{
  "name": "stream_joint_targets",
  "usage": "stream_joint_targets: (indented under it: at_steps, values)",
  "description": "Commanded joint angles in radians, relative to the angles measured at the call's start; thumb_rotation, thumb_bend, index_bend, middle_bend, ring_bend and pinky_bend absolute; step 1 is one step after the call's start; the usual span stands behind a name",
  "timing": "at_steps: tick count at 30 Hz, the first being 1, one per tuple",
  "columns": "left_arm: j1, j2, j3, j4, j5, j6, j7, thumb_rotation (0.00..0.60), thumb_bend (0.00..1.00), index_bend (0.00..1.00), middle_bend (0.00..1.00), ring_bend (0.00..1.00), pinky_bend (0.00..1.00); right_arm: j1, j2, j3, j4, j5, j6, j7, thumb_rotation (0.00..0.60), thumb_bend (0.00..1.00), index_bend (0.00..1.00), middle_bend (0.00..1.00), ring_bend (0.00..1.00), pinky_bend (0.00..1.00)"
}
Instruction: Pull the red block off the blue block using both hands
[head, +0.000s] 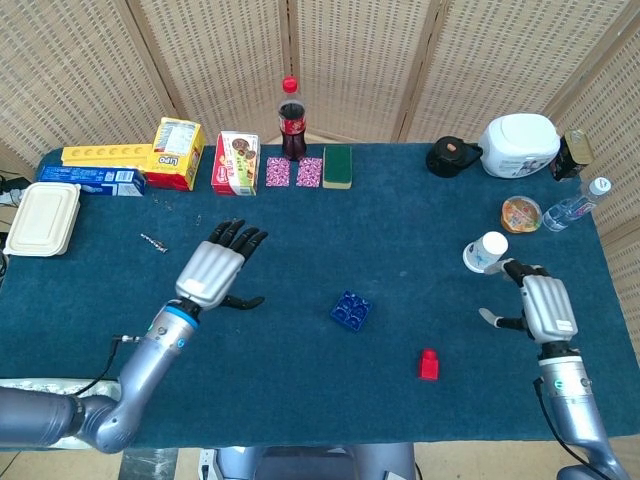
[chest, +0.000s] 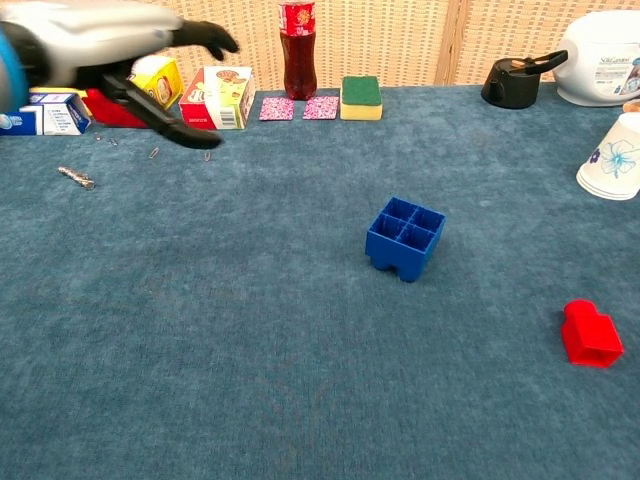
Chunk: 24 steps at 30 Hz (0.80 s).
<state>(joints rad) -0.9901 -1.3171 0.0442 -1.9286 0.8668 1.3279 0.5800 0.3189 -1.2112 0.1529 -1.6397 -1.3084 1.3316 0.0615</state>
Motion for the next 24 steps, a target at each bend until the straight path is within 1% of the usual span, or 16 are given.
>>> stream_joint_targets:
  at_steps: [1,3,6,9,14,16,18,21,24]
  values:
    - [0.144,0.08,0.102,-0.1,0.148,0.146,-0.031,0.341,0.2,0.1,0.14,0.01,0.1,-0.029,-0.001,-0.014,0.008,-0.006,0.034,-0.023,0.599,0.2,0.37,0.38,0.42,0.31]
    - [0.192,0.098,0.137,-0.116,0.197,0.187,-0.05,0.34,0.21,0.1,0.14,0.01,0.1,-0.047,0.002,-0.03,0.003,-0.003,0.041,-0.037,0.599,0.2,0.37,0.38,0.42,0.31]
    - [0.277,0.122,0.205,-0.126,0.286,0.258,-0.074,0.339,0.21,0.09,0.14,0.01,0.1,-0.08,0.012,-0.059,-0.01,-0.01,0.063,-0.054,0.6,0.2,0.37,0.38,0.42,0.31]
    - [0.378,0.142,0.26,-0.102,0.379,0.345,-0.111,0.342,0.2,0.1,0.14,0.01,0.1,-0.12,0.011,-0.083,-0.013,-0.025,0.105,-0.066,0.596,0.2,0.37,0.38,0.42,0.31]
    - [0.52,0.147,0.301,-0.048,0.452,0.45,-0.191,0.345,0.21,0.1,0.14,0.01,0.1,-0.167,0.008,-0.108,-0.015,-0.05,0.154,-0.075,0.6,0.2,0.38,0.38,0.42,0.31]
    - [0.571,0.148,0.32,-0.026,0.472,0.471,-0.214,0.35,0.21,0.1,0.14,0.01,0.1,-0.185,0.005,-0.114,-0.016,-0.063,0.181,-0.08,0.599,0.2,0.38,0.38,0.42,0.31]
    - [0.615,0.144,0.327,-0.006,0.488,0.49,-0.233,0.347,0.21,0.1,0.14,0.01,0.1,-0.2,0.003,-0.117,-0.019,-0.073,0.202,-0.086,0.599,0.2,0.38,0.38,0.42,0.31]
    - [0.668,0.132,0.321,0.019,0.504,0.516,-0.257,0.344,0.2,0.1,0.14,0.01,0.1,-0.218,0.004,-0.121,-0.028,-0.08,0.221,-0.091,0.6,0.2,0.38,0.38,0.42,0.31]
    - [0.715,0.118,0.3,0.038,0.497,0.523,-0.289,0.345,0.2,0.1,0.14,0.01,0.1,-0.233,0.0,-0.122,-0.033,-0.085,0.234,-0.092,0.6,0.2,0.39,0.38,0.42,0.31]
